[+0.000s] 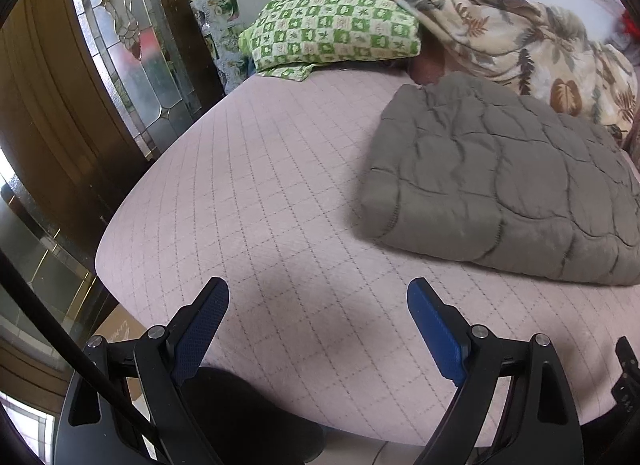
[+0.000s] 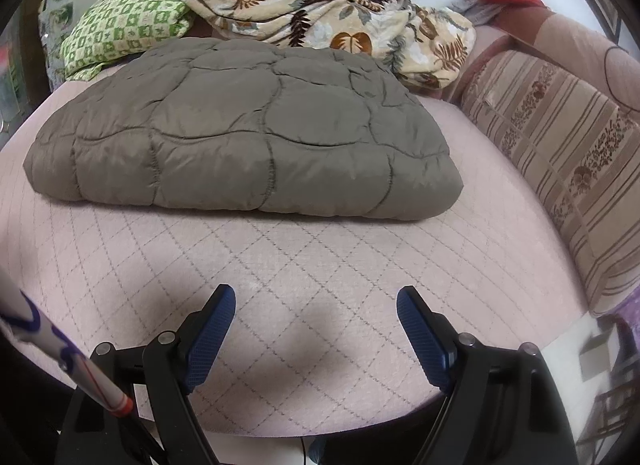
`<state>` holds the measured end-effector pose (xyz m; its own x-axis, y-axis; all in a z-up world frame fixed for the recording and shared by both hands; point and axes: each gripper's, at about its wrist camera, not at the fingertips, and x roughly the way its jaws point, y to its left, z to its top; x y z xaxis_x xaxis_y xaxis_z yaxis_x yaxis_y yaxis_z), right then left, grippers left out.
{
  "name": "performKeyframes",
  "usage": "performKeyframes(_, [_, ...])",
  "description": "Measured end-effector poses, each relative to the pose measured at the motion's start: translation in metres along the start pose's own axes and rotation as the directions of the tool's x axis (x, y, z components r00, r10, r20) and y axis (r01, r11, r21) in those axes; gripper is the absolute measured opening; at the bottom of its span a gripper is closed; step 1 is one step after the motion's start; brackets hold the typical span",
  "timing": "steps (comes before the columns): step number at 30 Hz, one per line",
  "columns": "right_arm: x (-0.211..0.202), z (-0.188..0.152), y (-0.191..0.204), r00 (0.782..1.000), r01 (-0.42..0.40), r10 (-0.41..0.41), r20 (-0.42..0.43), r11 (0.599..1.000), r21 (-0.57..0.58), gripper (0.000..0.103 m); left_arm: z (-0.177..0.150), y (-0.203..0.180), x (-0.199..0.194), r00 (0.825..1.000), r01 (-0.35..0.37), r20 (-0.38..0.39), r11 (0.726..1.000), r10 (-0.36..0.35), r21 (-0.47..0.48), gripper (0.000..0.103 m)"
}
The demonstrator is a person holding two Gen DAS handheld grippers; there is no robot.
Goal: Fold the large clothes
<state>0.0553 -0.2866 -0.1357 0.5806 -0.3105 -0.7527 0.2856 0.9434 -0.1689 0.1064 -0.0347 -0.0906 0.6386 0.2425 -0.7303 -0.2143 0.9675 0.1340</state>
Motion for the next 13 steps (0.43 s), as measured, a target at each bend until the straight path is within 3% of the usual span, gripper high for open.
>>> performKeyframes(13, [0.016, 0.005, -0.012, 0.998, -0.003, 0.004, -0.059, 1.000, 0.028, 0.087, -0.002, -0.006, 0.013, 0.999, 0.005, -0.045, 1.000, -0.005, 0.021, 0.090])
